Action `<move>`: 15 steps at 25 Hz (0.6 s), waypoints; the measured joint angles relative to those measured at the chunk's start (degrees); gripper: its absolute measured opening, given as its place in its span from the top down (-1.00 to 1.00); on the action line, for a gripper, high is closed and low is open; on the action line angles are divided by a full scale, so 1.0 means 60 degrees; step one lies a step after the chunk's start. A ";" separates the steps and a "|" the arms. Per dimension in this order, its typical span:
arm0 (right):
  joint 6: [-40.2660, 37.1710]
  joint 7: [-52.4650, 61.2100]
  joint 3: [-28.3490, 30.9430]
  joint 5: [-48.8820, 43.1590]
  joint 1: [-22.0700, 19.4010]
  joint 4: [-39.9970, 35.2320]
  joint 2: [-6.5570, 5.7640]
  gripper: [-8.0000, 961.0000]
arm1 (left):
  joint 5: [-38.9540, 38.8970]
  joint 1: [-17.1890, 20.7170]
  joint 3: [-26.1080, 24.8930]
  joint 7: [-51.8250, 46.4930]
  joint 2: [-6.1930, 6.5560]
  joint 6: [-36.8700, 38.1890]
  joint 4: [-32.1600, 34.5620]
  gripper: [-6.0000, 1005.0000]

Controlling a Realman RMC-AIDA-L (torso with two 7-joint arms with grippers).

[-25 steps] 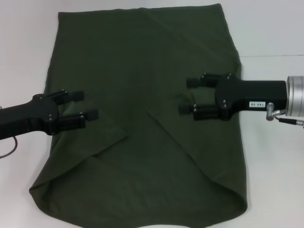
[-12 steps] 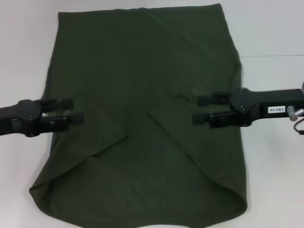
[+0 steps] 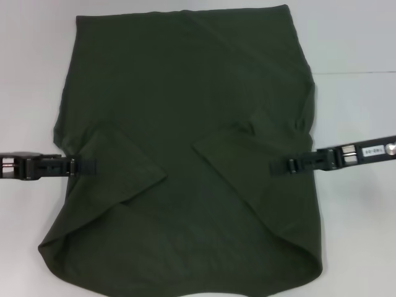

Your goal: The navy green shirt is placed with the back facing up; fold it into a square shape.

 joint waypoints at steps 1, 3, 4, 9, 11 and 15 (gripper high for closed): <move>-0.0050 0.0044 0.0006 -0.0061 -0.0026 0.0027 -0.0056 -0.84 | 0.0022 0.0035 -0.0053 -0.0182 0.0001 0.0050 0.0001 -0.75; -0.0172 0.0142 0.0018 -0.0156 -0.0076 0.0108 -0.0163 -0.84 | 0.0119 0.0096 -0.0232 -0.0501 0.0003 0.0107 0.0003 -0.75; -0.0220 0.0208 0.0020 -0.0177 -0.0095 0.0127 -0.0192 -0.84 | 0.0201 0.0133 -0.0351 -0.0683 0.0004 0.0160 0.0004 -0.75; -0.0699 0.0831 0.0034 -0.0196 -0.0294 0.0140 -0.0352 -0.84 | 0.0831 0.0281 -0.0587 -0.1195 0.0009 0.0433 0.0098 -0.75; -0.0894 0.0982 0.0012 -0.0216 -0.0382 0.0098 -0.0407 -0.84 | 0.1180 0.0312 -0.0724 -0.1306 0.0010 0.0468 0.0122 -0.75; -0.1093 0.1058 0.0027 -0.0692 -0.0461 0.0054 -0.0543 -0.84 | 0.1525 0.0361 -0.0943 -0.1542 0.0012 0.0600 0.0183 -0.75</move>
